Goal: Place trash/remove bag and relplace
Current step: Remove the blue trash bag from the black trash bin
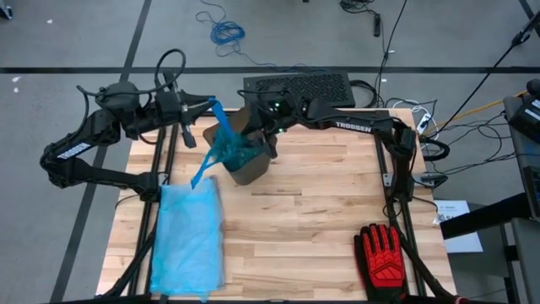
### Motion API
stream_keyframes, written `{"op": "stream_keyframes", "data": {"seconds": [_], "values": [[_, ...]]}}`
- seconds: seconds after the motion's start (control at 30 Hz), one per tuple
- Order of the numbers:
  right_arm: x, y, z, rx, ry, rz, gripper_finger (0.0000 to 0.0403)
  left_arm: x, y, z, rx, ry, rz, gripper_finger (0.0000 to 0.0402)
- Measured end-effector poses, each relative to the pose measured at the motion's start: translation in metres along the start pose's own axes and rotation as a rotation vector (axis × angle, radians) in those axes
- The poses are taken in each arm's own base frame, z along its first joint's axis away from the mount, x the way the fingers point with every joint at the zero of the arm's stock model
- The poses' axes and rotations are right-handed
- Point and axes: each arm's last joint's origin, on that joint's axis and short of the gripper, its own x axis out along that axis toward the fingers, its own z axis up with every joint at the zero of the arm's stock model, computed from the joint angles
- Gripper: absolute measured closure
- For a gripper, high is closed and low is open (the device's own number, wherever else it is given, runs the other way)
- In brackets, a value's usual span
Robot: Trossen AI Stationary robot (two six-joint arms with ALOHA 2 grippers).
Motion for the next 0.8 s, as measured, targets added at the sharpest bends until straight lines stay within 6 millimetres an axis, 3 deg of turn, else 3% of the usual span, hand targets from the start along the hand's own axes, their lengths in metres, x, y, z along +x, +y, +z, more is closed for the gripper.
{"op": "stream_keyframes", "data": {"seconds": [0.17,0.3,0.6,0.8], "values": [[-0.018,0.001,0.009,-0.028,0.004,-0.037,0.0137,0.000,0.000,-0.001,0.000,0.010,-0.004,0.0352],[-0.025,0.001,0.012,-0.035,0.001,-0.037,0.0091,0.000,-0.001,-0.002,0.001,0.021,-0.008,0.0352],[0.007,-0.014,-0.009,-0.079,-0.007,-0.034,0.0071,0.000,-0.001,-0.003,0.000,0.035,-0.014,0.0351],[0.030,-0.006,-0.008,-0.051,-0.125,0.104,0.0071,0.001,-0.001,-0.003,0.003,0.035,-0.014,0.0351]]}}
